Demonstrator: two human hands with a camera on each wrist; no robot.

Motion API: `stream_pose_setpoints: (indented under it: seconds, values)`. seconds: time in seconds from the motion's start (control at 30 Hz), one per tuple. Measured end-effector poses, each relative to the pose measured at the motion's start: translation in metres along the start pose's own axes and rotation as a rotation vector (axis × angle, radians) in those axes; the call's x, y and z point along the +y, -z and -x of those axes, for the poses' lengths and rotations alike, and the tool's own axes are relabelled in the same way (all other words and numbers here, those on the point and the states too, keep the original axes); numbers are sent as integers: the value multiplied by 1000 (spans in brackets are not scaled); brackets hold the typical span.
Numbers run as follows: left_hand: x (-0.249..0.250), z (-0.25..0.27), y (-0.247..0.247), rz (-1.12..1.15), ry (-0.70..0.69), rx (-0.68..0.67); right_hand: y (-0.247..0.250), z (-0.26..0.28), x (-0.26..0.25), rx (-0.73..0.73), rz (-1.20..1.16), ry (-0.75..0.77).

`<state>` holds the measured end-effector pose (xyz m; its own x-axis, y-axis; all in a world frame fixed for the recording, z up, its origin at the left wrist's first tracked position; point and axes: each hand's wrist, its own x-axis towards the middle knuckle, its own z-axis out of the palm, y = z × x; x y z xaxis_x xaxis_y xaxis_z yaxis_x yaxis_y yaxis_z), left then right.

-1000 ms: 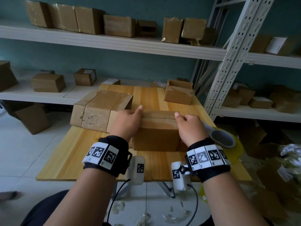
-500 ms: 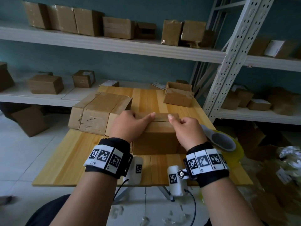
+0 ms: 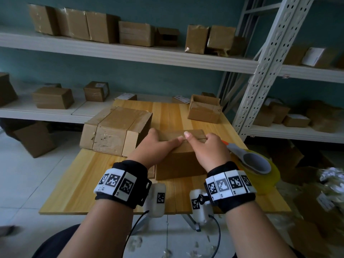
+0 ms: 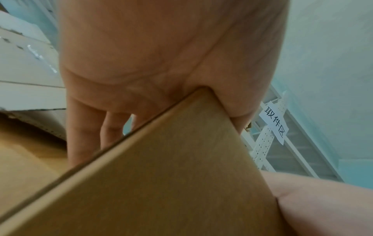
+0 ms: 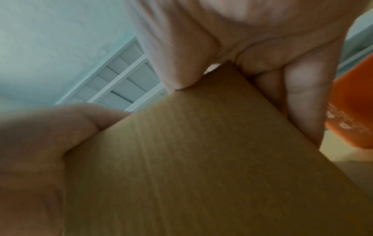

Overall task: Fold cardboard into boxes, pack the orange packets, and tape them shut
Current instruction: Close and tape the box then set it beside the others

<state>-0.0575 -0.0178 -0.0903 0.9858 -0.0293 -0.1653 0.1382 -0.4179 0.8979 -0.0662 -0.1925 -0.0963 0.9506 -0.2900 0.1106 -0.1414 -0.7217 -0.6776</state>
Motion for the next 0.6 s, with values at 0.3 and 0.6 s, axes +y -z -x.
stream_pose_setpoints:
  seconds: [0.3, 0.6]
  values:
    - [-3, 1, -3, 159, -32, -3, 3, 0, -8, 41, 87, 27]
    - [-1, 4, -7, 195, -99, 75, 9, 8, -19, -8, 257, 34]
